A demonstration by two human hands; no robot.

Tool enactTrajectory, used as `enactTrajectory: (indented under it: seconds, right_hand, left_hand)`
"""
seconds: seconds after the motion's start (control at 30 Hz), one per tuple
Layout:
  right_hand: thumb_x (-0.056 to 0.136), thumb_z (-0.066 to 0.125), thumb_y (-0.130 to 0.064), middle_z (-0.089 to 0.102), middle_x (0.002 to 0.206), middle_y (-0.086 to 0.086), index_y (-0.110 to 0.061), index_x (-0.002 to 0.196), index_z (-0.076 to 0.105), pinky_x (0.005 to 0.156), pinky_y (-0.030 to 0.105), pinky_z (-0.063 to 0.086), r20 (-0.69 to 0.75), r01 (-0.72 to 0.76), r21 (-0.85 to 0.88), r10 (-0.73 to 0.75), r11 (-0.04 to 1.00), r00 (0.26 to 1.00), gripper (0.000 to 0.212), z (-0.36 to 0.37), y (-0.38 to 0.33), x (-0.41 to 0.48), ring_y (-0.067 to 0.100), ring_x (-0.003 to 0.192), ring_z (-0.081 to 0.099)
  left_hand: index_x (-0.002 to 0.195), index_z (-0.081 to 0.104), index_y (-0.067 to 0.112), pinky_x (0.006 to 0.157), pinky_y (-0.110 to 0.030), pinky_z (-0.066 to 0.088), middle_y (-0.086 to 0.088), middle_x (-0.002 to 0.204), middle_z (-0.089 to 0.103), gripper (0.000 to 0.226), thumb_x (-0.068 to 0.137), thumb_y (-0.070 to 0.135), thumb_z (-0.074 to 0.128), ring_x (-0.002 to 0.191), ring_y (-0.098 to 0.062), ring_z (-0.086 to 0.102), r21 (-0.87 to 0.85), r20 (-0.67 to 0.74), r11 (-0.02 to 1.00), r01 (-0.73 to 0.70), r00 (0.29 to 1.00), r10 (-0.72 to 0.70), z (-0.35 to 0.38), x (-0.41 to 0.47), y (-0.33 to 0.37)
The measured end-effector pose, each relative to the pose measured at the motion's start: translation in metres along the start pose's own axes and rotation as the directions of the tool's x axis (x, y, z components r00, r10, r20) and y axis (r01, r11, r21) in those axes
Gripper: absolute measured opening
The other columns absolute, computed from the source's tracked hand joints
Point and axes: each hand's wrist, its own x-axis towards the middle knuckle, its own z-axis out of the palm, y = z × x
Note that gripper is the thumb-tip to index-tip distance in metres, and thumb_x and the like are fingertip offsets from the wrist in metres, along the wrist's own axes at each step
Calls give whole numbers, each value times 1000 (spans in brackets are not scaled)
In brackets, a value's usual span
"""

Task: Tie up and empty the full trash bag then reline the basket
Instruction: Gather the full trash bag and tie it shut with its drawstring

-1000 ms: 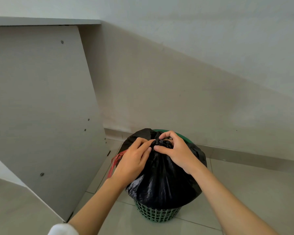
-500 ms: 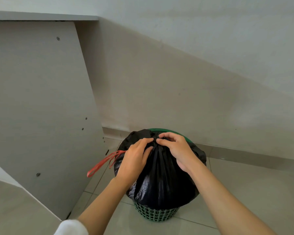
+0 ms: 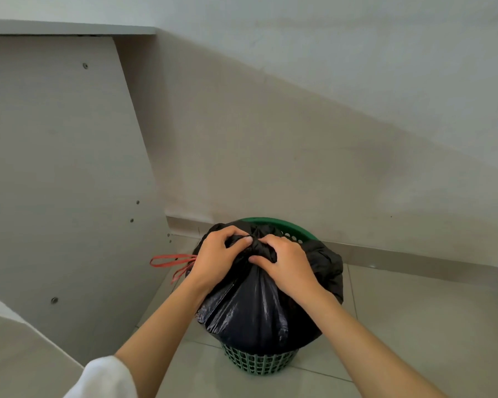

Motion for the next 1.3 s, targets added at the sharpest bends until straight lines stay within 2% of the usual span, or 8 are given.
enactTrajectory:
  seconds: [0.2,0.37,0.77,0.87,0.97,1.07,1.17,1.3]
  right_hand:
    - [83,70,-21,70,96,-2,-23,104,51,76,7,41,47,-79,330,67,941,997,29,-8,0,0,10,89,66]
    - [83,70,-14,63,104,-3,-28,83,46,74,14,41,119,-175,369,140,913,983,28,-10,9,5,11,101,61]
    - [84,67,-14,56,91,-21,-25,89,55,82,21,36,61,-49,241,35,969,998,17,-15,5,-1,8,95,53]
    - [83,68,-13,59,88,-14,-23,86,56,79,26,40,38,-51,247,43,968,998,16,-14,3,3,11,90,54]
    - [80,70,-15,59,77,-6,-20,78,56,72,30,40,-39,-107,272,122,956,992,15,-12,5,7,18,79,55]
    - [78,72,-10,63,78,-5,-14,76,59,65,21,40,-114,-156,360,209,920,971,13,-10,6,9,12,76,58]
    - [78,69,-9,66,85,-9,-14,77,63,70,18,41,-142,-203,440,291,875,946,8,-8,4,11,7,84,60]
    - [81,67,-21,68,86,-6,-20,84,69,74,23,43,-1,-323,625,414,711,910,4,-8,-1,11,9,90,61]
  left_hand:
    - [92,70,23,85,-32,52,5,90,71,12,81,19,72,89,-10,66,-159,-7,986,48,999,-50,-2,-3,-2]
    - [106,61,24,81,-9,39,15,102,63,35,75,21,77,99,-4,57,246,13,958,-151,988,152,-4,-3,3]
    - [102,53,20,81,-33,28,5,98,65,61,71,73,54,100,-18,51,881,125,440,-175,982,140,-10,9,16]
    - [102,54,24,79,-33,24,8,101,63,51,75,66,57,102,-15,49,826,146,531,-189,982,122,-11,9,15]
    - [104,61,26,80,-31,24,13,102,62,32,88,52,51,102,-10,51,614,47,784,-95,995,84,-5,-1,12]
    - [98,70,19,82,-31,41,4,94,71,27,97,32,46,91,-11,61,351,43,936,-34,999,20,3,-12,9]
    - [112,69,17,77,-1,41,9,102,70,24,90,21,61,86,9,59,182,2,983,-40,999,40,11,-23,9]
    - [101,73,16,74,-1,42,10,91,72,21,79,16,73,82,12,62,86,-93,994,-65,993,73,18,-21,7]
